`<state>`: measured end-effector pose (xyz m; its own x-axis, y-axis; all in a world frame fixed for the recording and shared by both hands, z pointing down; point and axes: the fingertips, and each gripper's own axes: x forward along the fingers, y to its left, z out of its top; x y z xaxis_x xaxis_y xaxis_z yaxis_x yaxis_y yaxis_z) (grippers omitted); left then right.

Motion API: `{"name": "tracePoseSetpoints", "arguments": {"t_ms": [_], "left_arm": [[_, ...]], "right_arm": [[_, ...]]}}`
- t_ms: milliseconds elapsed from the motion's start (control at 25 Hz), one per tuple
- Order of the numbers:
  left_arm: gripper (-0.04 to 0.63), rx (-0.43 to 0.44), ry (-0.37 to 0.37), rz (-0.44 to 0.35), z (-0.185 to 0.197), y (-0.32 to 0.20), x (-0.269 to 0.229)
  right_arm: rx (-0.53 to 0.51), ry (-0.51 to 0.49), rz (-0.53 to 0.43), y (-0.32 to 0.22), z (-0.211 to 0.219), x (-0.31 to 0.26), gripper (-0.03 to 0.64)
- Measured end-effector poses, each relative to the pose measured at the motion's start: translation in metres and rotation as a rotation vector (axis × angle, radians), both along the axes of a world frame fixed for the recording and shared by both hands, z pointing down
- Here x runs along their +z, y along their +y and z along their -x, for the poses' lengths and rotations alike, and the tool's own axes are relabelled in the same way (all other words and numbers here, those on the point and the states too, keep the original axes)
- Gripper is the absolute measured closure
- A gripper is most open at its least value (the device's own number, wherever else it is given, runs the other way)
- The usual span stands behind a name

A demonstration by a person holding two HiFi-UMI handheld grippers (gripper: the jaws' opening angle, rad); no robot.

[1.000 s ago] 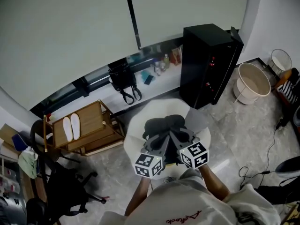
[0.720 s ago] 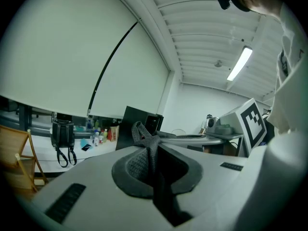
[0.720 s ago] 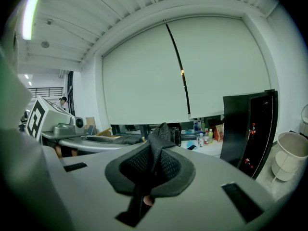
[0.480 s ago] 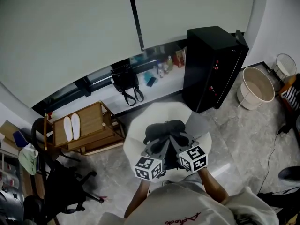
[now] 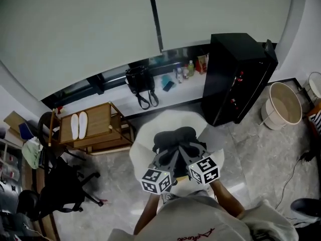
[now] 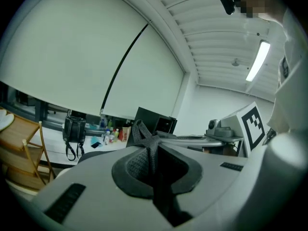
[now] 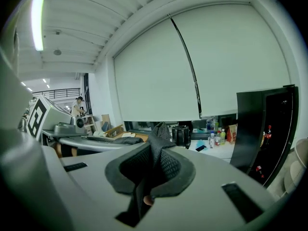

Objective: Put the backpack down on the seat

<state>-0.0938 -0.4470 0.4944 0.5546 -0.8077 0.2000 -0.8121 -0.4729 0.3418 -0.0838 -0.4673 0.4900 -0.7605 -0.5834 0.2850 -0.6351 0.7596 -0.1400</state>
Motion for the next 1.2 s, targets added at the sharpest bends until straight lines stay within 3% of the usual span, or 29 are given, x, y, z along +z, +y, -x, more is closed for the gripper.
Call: {"name": "tracePoseSetpoints", "arguments": {"t_ms": [280, 560, 1200], "left_arm": [[0.549, -0.050, 0.011, 0.025, -0.019, -0.021, 0.009], [0.549, -0.046, 0.028, 0.110, -0.038, -0.010, 0.044], [0.549, -0.029, 0.081, 0.337, -0.049, 0.065, 0.150]], "right_arm": [[-0.064, 0.012, 0.012, -0.022, -0.018, 0.009, 0.577], [-0.078, 0.043, 0.087, -0.010, -0.036, 0.045, 0.577], [-0.087, 0.101, 0.321, 0.064, -0.045, 0.155, 0.577]]}}
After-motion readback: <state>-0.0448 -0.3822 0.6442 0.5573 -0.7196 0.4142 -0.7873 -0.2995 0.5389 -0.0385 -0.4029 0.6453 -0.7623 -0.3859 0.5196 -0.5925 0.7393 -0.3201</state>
